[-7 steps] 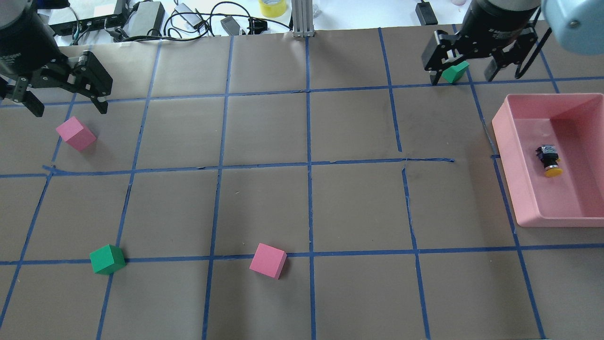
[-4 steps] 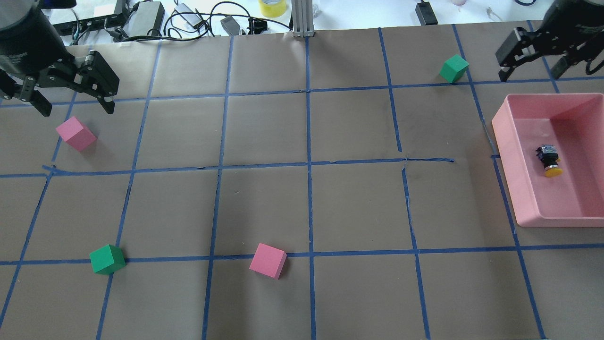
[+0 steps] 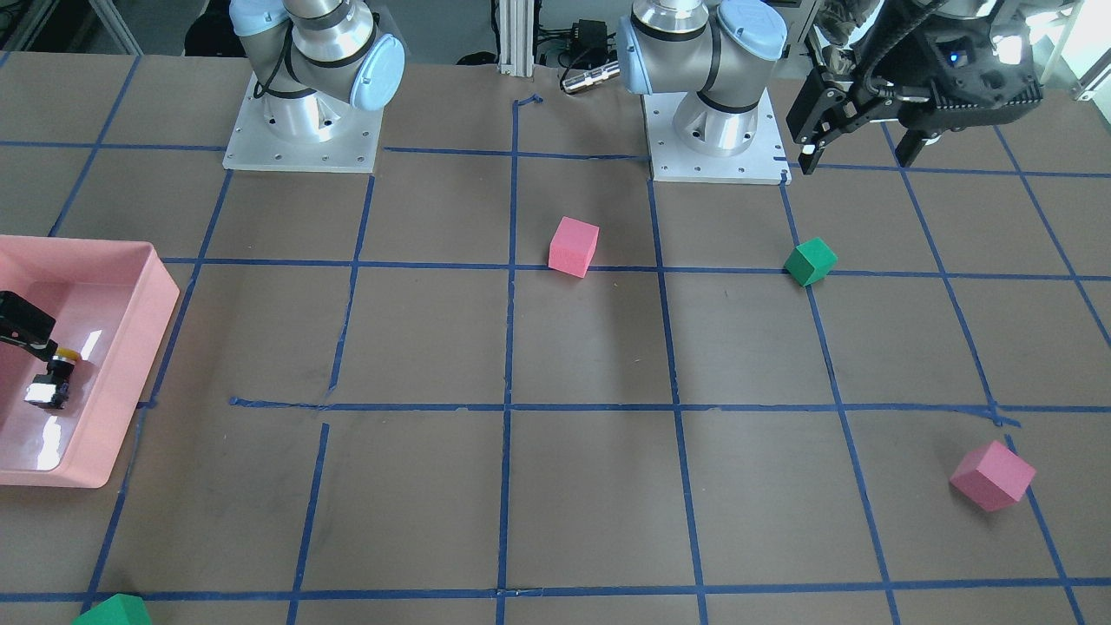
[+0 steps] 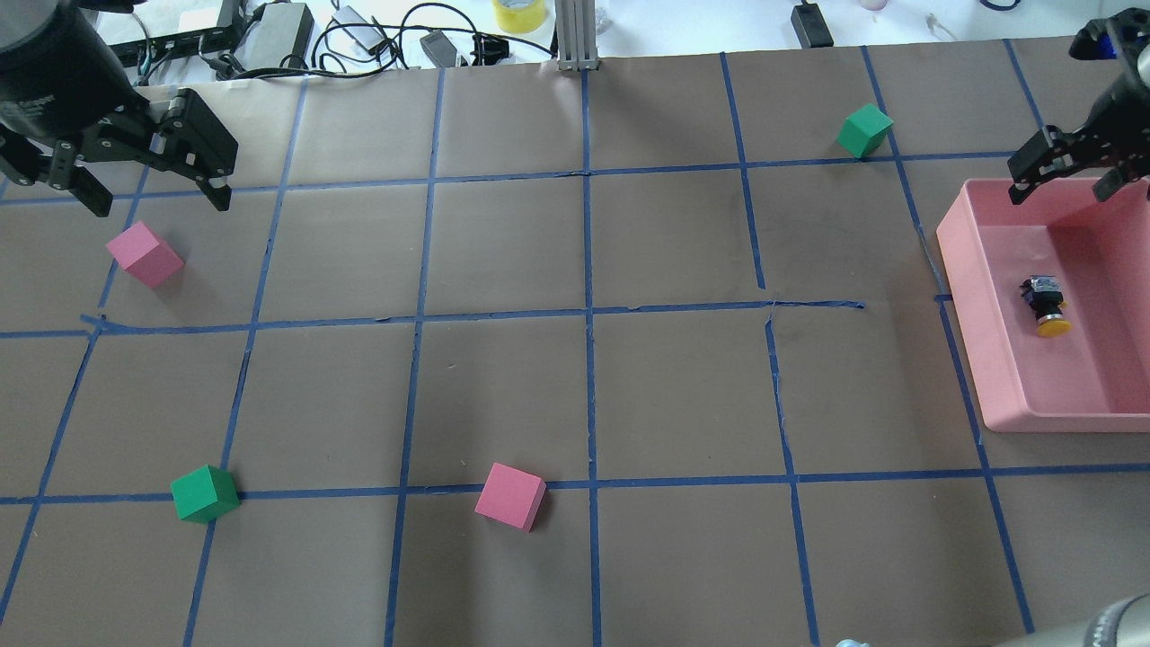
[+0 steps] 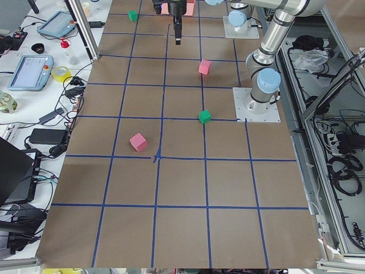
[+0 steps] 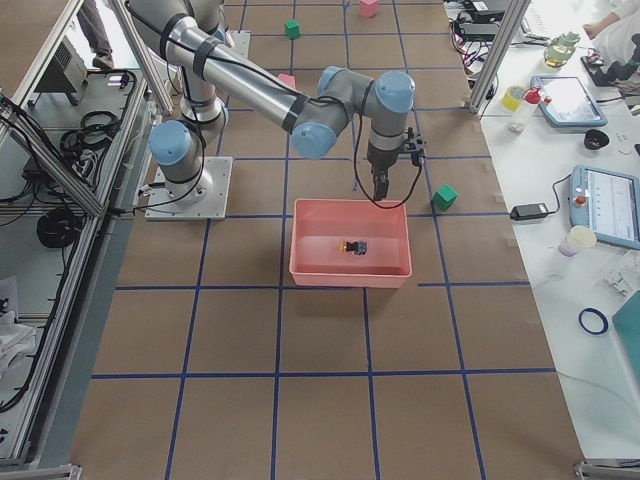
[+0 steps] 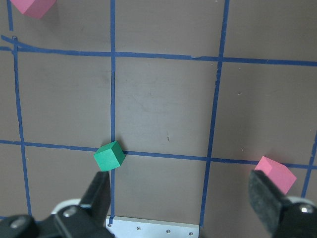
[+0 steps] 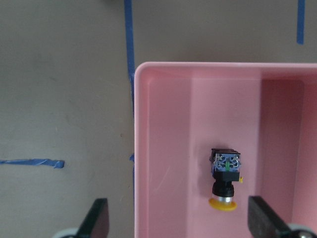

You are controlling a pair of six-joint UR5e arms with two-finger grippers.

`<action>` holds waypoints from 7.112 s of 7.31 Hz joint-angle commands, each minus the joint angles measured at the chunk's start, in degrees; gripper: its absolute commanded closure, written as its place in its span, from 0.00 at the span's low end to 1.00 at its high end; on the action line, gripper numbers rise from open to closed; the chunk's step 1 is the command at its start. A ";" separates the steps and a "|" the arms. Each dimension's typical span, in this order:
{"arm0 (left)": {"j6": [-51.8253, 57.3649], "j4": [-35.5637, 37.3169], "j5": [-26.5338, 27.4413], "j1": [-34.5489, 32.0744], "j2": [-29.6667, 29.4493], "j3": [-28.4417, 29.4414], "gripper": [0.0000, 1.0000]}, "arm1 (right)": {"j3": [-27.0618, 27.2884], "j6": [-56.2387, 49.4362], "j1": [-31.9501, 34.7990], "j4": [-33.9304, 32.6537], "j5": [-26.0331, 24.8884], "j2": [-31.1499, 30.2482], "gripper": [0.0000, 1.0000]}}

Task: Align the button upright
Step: 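Move the right gripper back over the button in the bin while the left gripper holds, then lower the right gripper onto the button while the left arm moves back, then grip the button with the right gripper and adjust it upright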

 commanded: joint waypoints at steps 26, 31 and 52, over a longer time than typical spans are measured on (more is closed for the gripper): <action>-3.83 18.51 -4.94 -6.42 -4.66 -5.85 0.00 | 8.24 -2.34 -5.52 -16.59 -0.93 10.48 0.00; -3.83 18.16 -4.94 -6.42 -4.39 -5.85 0.00 | 10.35 -2.43 -6.22 -16.41 -1.02 10.13 0.00; -3.83 16.84 -4.85 -6.33 -3.95 -5.85 0.00 | 12.20 -3.13 -8.60 -19.93 -0.14 11.71 0.20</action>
